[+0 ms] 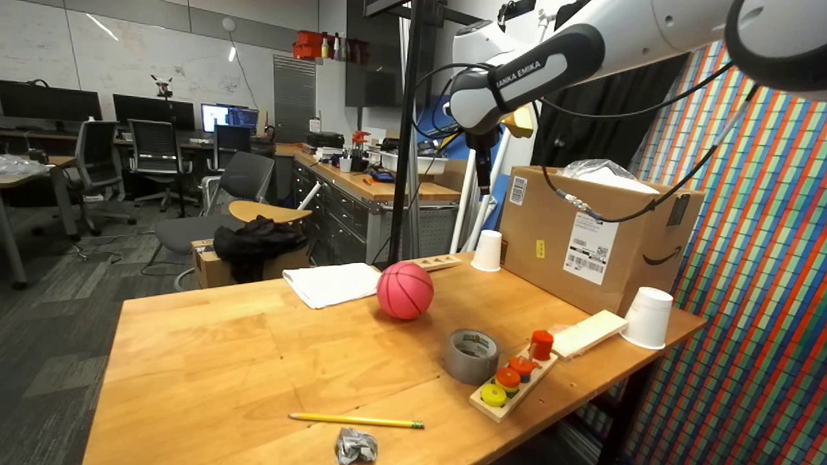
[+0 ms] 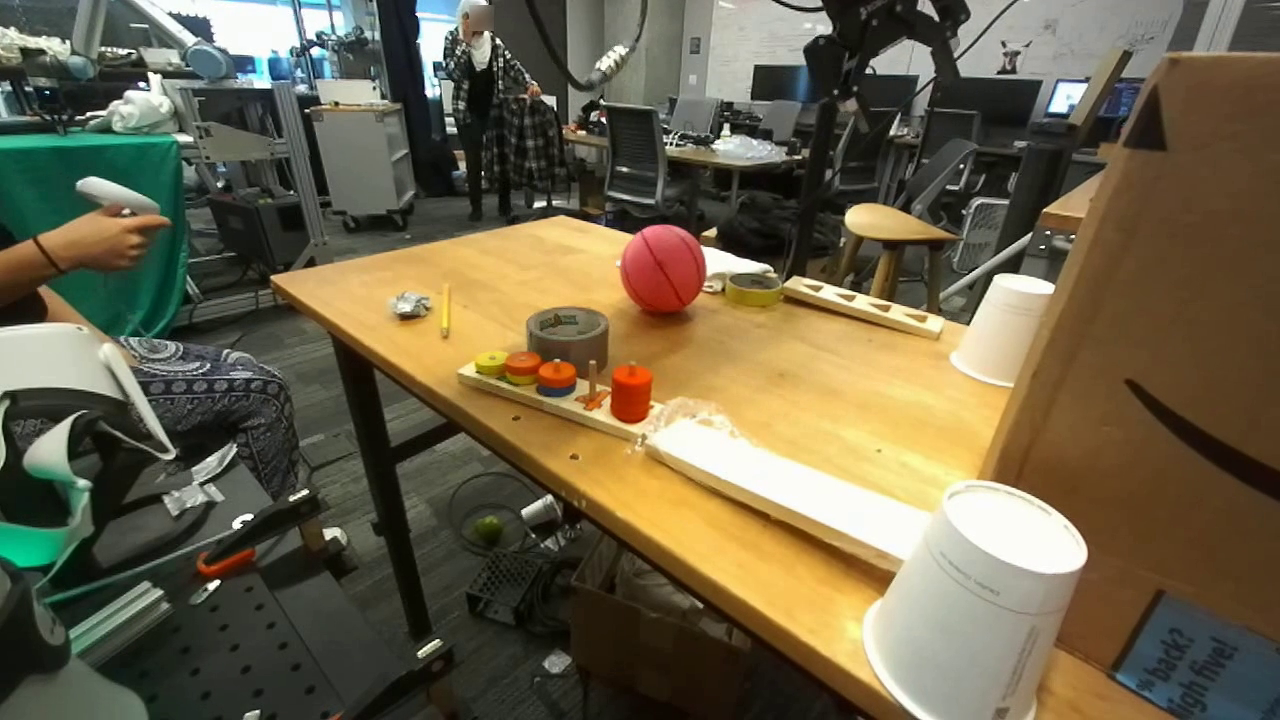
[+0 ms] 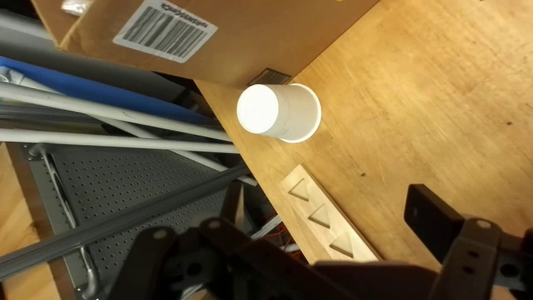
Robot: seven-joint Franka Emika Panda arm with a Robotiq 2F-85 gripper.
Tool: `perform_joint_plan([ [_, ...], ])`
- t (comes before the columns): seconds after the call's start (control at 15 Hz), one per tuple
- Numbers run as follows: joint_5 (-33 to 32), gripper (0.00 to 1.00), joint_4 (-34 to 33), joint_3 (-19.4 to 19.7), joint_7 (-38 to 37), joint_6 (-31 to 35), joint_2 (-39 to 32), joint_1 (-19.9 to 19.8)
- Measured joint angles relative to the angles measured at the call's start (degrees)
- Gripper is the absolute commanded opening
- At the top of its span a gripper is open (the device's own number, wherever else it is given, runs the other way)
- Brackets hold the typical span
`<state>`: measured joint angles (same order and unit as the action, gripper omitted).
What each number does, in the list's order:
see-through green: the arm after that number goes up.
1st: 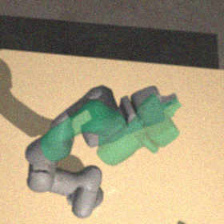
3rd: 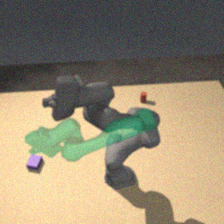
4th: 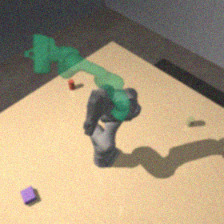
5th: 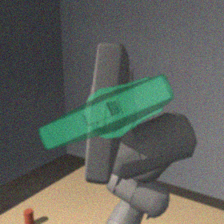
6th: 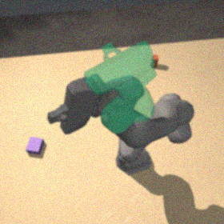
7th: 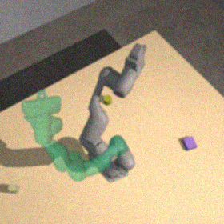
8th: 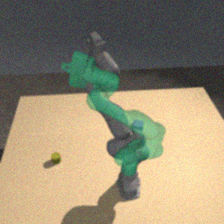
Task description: Push the ball on the table to the right.
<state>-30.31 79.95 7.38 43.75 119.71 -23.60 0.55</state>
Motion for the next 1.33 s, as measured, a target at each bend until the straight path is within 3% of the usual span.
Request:
perform_joint_plan([
  [0.2,3.33,1.0,8.51,-3.46,-0.1,0.7,5.84,0.02],
  [0.4,9.54,1.0,17.59,-7.33,1.54,5.49,11.25,-0.01],
  [0.73,20.89,1.0,29.18,-12.6,10.61,12.95,16.78,0.54],
  [0.93,26.07,1.0,32.13,-15.39,16.26,13.55,17.44,2.2],
  [1.33,30.18,1.0,34.59,-20.38,22.58,13.37,17.45,7.29],
])
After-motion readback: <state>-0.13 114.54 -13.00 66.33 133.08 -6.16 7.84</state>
